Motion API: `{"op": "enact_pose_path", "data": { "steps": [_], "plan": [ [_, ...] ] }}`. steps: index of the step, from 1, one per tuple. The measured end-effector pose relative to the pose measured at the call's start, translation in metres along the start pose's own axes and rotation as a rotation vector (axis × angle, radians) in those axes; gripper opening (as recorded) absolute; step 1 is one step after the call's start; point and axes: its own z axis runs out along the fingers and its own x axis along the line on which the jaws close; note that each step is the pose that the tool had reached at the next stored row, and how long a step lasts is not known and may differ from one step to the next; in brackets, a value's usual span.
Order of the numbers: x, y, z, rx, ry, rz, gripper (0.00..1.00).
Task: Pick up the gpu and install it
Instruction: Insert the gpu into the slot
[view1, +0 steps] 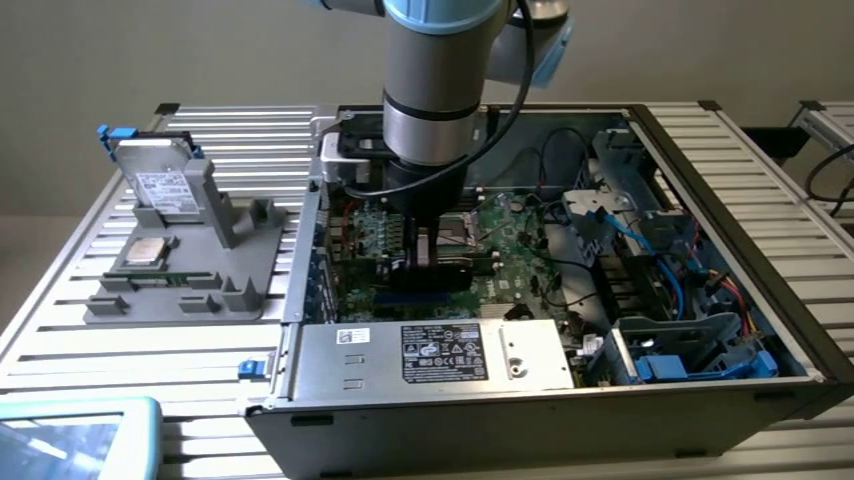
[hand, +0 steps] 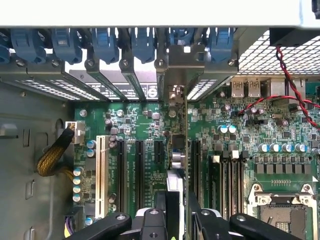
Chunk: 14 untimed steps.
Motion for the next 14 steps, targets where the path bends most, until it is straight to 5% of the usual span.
{"op": "enact_pose_path", "data": {
  "steps": [14],
  "plan": [
    [-0.0004,0.0004,0.0001,0.0000,-0.0004,0.007,0.27]
  ]
}}
